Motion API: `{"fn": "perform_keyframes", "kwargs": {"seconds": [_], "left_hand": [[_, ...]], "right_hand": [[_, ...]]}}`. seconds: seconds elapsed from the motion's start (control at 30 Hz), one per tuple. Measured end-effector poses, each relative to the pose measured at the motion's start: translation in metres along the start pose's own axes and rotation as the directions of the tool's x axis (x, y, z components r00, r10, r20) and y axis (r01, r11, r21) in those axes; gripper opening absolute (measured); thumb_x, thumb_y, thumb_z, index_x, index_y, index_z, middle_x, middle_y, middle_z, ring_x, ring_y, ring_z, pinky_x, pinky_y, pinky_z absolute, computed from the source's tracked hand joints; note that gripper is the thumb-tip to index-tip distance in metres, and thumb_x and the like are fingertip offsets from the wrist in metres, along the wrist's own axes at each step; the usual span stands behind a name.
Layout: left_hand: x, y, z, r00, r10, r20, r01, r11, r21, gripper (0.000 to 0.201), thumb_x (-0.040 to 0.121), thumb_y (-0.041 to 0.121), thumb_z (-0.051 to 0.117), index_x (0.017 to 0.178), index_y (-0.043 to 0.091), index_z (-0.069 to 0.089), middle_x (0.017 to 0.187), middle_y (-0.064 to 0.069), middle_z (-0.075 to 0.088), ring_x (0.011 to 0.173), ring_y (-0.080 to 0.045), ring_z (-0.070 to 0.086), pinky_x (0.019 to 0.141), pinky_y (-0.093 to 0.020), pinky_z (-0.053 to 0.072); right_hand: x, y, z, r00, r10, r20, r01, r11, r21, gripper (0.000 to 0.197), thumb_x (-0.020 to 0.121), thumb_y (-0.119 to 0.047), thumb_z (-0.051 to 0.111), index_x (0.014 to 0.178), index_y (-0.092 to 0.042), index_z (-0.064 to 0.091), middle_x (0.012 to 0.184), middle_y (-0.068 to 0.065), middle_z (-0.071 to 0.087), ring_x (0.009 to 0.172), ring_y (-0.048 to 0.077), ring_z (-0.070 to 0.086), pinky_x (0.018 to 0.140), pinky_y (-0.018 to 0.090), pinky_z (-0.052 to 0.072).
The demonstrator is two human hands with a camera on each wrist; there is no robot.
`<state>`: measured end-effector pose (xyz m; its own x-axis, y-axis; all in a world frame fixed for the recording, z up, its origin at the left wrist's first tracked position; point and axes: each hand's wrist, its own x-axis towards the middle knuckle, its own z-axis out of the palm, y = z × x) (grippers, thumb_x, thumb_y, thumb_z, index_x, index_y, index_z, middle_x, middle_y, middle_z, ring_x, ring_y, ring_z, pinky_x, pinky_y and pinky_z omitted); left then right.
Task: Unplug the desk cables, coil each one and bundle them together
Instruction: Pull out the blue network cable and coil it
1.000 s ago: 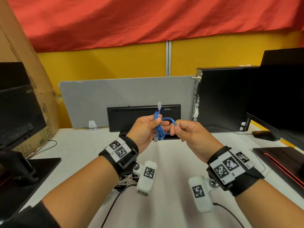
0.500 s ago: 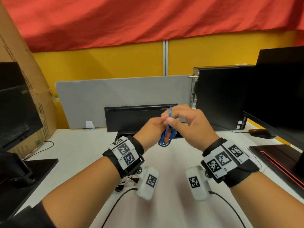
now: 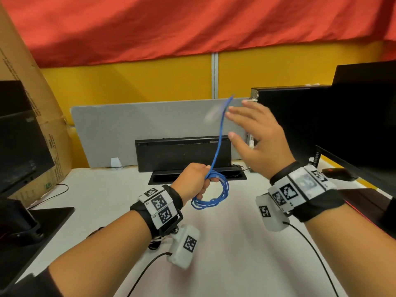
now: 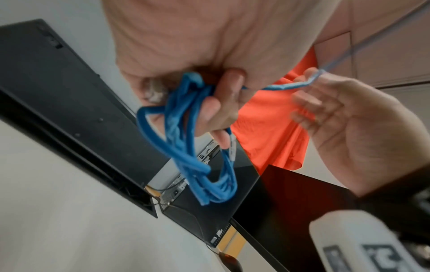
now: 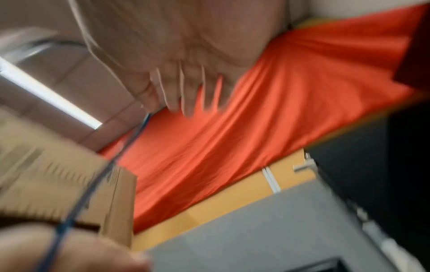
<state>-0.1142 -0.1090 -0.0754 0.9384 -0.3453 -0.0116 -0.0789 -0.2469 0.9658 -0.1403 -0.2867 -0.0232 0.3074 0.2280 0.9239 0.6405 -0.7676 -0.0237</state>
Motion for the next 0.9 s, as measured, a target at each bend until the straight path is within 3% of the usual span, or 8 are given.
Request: {"fn": "perform_keyframes", "kwargs": {"seconds": [0.07, 0.17, 0.33, 0.4, 0.53, 0.67, 0.77, 0.9], "left_hand": [[-0.001, -0.004, 0.003, 1.000, -0.022, -0.016, 0.023, 1.000, 0.019, 0.041, 0.105, 0.021, 0.031, 0.084, 0.004, 0.062, 0.054, 0.000, 0.036, 0.041, -0.010, 0.028, 0.040, -0.022, 0.029], [-0.001, -0.002, 0.008, 0.994, -0.106, -0.006, 0.106, 0.993, -0.056, 0.044, 0.104, 0.026, 0.032, 0.082, 0.004, 0.062, 0.052, 0.003, 0.033, 0.040, -0.009, 0.025, 0.039, -0.021, 0.026], [-0.002, 0.002, 0.009, 0.993, -0.115, -0.026, 0.112, 0.989, -0.094, 0.045, 0.102, 0.035, 0.032, 0.074, 0.011, 0.056, 0.053, 0.002, 0.036, 0.041, -0.010, 0.027, 0.042, -0.023, 0.026], [-0.002, 0.003, 0.009, 0.994, -0.101, -0.042, 0.098, 0.992, -0.076, 0.046, 0.103, 0.038, 0.032, 0.073, 0.011, 0.054, 0.054, 0.002, 0.038, 0.042, -0.010, 0.029, 0.043, -0.024, 0.027], [-0.002, 0.002, 0.010, 0.996, -0.058, -0.069, 0.054, 0.996, -0.066, 0.052, 0.102, 0.046, 0.032, 0.071, 0.010, 0.053, 0.051, 0.002, 0.039, 0.040, -0.010, 0.029, 0.040, -0.022, 0.026], [-0.001, 0.004, 0.011, 0.991, 0.015, -0.130, -0.029, 0.994, -0.107, 0.051, 0.102, 0.045, 0.034, 0.068, 0.011, 0.052, 0.049, 0.004, 0.039, 0.040, -0.009, 0.031, 0.040, -0.021, 0.028], [0.001, 0.009, 0.008, 0.982, 0.094, -0.164, -0.108, 0.991, -0.078, 0.043, 0.103, 0.034, 0.037, 0.067, 0.012, 0.050, 0.046, 0.006, 0.039, 0.040, -0.009, 0.032, 0.041, -0.021, 0.030], [0.001, 0.012, 0.006, 0.980, 0.109, -0.167, -0.127, 0.987, -0.103, 0.042, 0.102, 0.029, 0.040, 0.064, 0.013, 0.049, 0.048, 0.005, 0.036, 0.040, -0.009, 0.029, 0.040, -0.021, 0.028]], "right_hand": [[0.007, -0.004, -0.003, 0.935, 0.292, 0.200, -0.325, 0.933, 0.154, 0.025, 0.090, -0.028, 0.061, 0.112, -0.018, 0.071, 0.101, -0.009, 0.071, 0.094, -0.004, 0.063, 0.083, 0.030, 0.054], [0.006, -0.012, 0.005, 0.693, 0.518, 0.502, -0.637, 0.766, 0.089, 0.019, 0.093, -0.016, 0.053, 0.101, -0.018, 0.070, 0.072, -0.001, 0.072, 0.053, 0.010, 0.067, 0.049, 0.025, 0.055], [-0.005, -0.020, 0.008, 0.400, 0.471, 0.786, -0.862, 0.484, 0.148, 0.022, 0.094, -0.013, 0.053, 0.092, 0.002, 0.069, 0.077, 0.020, 0.072, 0.055, 0.024, 0.067, 0.050, 0.031, 0.057], [-0.009, -0.021, 0.012, 0.436, 0.518, 0.736, -0.883, 0.406, 0.238, 0.024, 0.094, -0.016, 0.060, 0.086, 0.006, 0.068, 0.074, 0.023, 0.071, 0.056, 0.026, 0.067, 0.052, 0.031, 0.058], [-0.015, -0.023, 0.023, 0.558, 0.614, 0.558, -0.826, 0.477, 0.301, 0.006, 0.086, -0.008, 0.069, 0.090, -0.004, 0.070, 0.070, 0.014, 0.072, 0.064, 0.024, 0.072, 0.062, 0.033, 0.061], [-0.023, -0.024, 0.027, 0.730, 0.511, 0.453, -0.610, 0.786, 0.097, 0.017, 0.085, -0.020, 0.069, 0.102, -0.019, 0.074, 0.083, -0.005, 0.072, 0.075, 0.006, 0.066, 0.070, 0.019, 0.055], [-0.030, -0.031, 0.027, 0.752, 0.406, 0.519, -0.502, 0.863, 0.053, 0.028, 0.085, -0.027, 0.067, 0.111, -0.016, 0.069, 0.099, 0.001, 0.068, 0.089, 0.014, 0.062, 0.082, 0.031, 0.053], [-0.036, -0.033, 0.033, 0.747, 0.457, 0.482, -0.519, 0.855, -0.006, 0.046, 0.089, -0.005, 0.057, 0.134, -0.014, 0.055, 0.120, 0.004, 0.060, 0.108, 0.017, 0.057, 0.097, 0.027, 0.047]]}}
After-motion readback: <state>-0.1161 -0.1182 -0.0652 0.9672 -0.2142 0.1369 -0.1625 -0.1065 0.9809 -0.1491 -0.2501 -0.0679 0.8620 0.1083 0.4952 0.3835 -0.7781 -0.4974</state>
